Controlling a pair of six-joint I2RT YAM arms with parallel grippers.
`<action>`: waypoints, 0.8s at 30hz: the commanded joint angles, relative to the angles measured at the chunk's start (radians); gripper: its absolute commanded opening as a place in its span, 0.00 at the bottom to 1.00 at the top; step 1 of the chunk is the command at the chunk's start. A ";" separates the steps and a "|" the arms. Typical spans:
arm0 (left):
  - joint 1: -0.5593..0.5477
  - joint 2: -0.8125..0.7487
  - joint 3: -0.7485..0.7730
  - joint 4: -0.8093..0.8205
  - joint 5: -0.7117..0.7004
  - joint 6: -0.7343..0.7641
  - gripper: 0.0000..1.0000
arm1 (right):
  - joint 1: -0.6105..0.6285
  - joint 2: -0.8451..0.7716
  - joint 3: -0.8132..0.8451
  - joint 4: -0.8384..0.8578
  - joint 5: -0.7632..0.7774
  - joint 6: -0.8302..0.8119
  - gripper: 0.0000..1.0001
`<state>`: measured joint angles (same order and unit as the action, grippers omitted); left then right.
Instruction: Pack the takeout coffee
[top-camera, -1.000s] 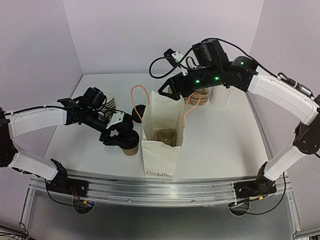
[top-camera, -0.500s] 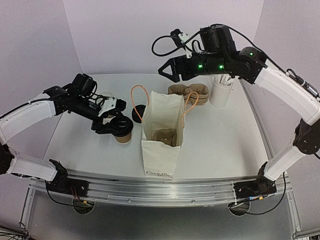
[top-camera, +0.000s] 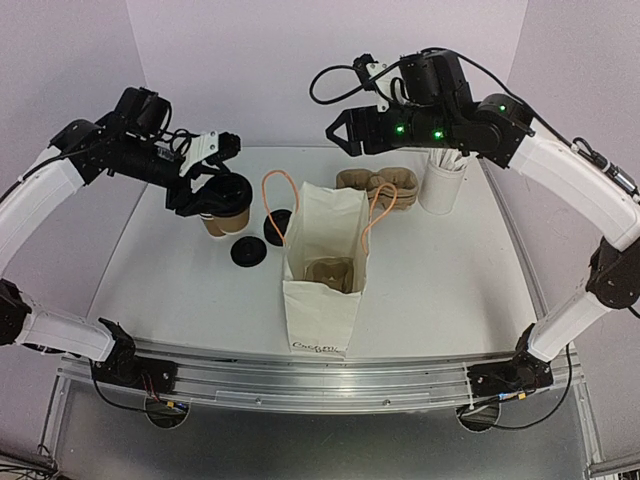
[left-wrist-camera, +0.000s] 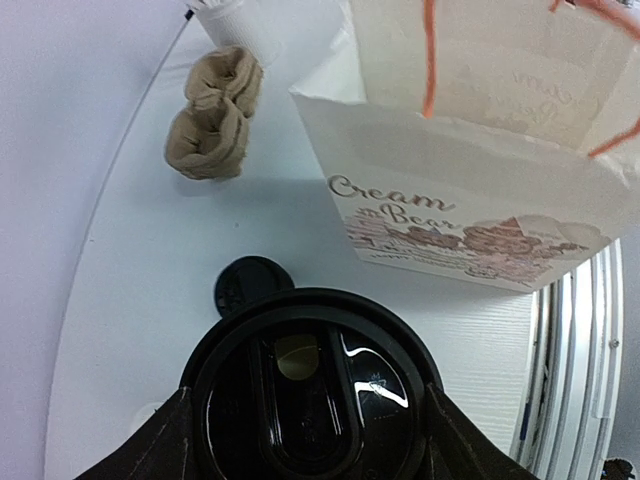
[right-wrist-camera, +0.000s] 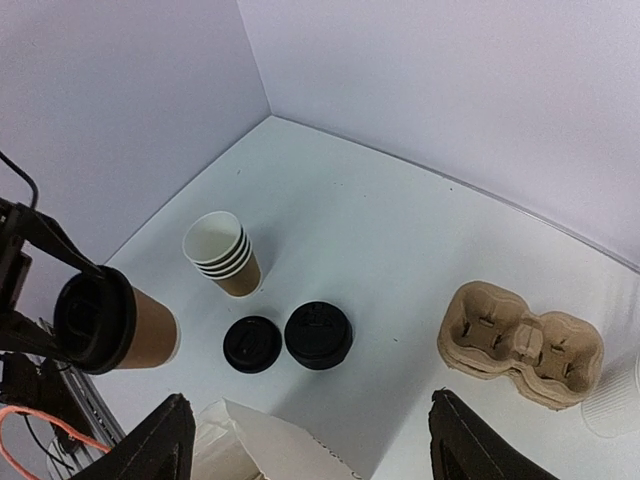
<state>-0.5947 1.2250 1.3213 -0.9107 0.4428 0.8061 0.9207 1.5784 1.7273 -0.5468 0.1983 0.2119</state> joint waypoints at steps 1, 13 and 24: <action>0.008 0.055 0.203 -0.101 -0.073 -0.065 0.50 | -0.003 -0.044 -0.018 0.012 0.133 0.069 0.76; -0.018 0.281 0.725 -0.307 -0.072 -0.122 0.50 | -0.040 -0.103 -0.132 -0.031 0.209 0.194 0.76; -0.228 0.413 0.984 -0.317 -0.093 -0.218 0.47 | -0.128 -0.148 -0.217 -0.087 0.252 0.307 0.76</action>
<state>-0.7926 1.5951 2.2096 -1.2148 0.3368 0.6675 0.8316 1.4765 1.5412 -0.6075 0.4176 0.4608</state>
